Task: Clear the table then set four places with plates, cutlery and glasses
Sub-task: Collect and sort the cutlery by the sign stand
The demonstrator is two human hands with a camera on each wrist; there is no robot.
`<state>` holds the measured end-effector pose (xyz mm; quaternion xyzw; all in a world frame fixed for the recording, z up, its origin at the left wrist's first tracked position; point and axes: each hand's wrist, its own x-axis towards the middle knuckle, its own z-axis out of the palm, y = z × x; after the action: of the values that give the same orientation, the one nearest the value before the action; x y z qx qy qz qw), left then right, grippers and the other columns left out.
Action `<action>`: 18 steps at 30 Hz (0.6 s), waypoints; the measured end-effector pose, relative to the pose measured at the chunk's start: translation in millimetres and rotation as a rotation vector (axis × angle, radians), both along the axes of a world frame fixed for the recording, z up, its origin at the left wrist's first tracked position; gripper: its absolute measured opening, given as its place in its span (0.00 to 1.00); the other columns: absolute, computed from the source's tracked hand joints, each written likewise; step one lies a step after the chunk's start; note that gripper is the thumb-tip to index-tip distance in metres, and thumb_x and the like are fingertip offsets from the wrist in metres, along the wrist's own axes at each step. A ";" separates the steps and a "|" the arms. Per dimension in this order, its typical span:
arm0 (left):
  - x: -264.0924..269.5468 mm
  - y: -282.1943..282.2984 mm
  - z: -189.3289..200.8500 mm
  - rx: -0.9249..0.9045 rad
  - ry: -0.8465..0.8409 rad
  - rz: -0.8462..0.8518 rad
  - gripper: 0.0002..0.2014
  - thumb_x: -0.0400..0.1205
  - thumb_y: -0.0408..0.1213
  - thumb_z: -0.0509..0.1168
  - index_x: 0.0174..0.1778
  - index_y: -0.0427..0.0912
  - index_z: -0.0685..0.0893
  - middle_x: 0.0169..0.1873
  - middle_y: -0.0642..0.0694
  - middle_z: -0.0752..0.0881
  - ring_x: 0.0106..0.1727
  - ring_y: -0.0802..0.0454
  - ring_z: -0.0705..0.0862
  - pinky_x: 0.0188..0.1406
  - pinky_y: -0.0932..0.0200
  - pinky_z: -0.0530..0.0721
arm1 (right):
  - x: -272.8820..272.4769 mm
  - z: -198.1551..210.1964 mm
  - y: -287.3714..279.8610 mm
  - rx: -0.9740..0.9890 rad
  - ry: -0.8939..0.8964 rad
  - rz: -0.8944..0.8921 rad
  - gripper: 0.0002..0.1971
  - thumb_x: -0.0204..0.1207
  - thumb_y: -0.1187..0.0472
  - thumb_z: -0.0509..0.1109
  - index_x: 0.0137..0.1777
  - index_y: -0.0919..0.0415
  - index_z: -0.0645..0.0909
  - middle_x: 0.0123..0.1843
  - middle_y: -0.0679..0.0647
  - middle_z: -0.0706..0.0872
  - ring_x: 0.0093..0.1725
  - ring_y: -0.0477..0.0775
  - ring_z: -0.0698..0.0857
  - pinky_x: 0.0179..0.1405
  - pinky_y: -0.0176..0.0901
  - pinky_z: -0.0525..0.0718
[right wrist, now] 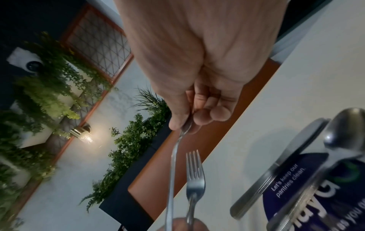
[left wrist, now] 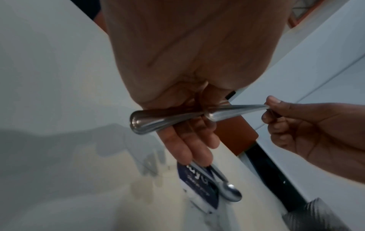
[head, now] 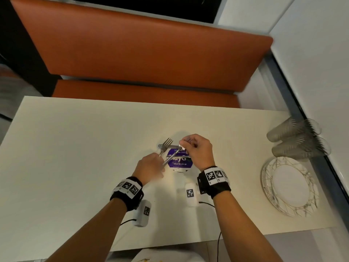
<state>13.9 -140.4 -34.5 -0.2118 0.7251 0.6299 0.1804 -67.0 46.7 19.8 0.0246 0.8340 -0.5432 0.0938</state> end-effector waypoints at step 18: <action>-21.4 93.6 30.0 0.361 -0.135 0.084 0.18 0.89 0.42 0.54 0.42 0.40 0.85 0.26 0.47 0.75 0.21 0.52 0.66 0.23 0.57 0.60 | -1.9 -2.9 46.7 0.160 0.129 0.178 0.26 0.79 0.59 0.78 0.71 0.44 0.71 0.55 0.49 0.81 0.48 0.49 0.86 0.49 0.40 0.89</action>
<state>-7.5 -46.9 -4.4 -0.2479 0.5770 0.7412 0.2373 -69.0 93.4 17.0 -0.0769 0.8778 -0.4650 0.0854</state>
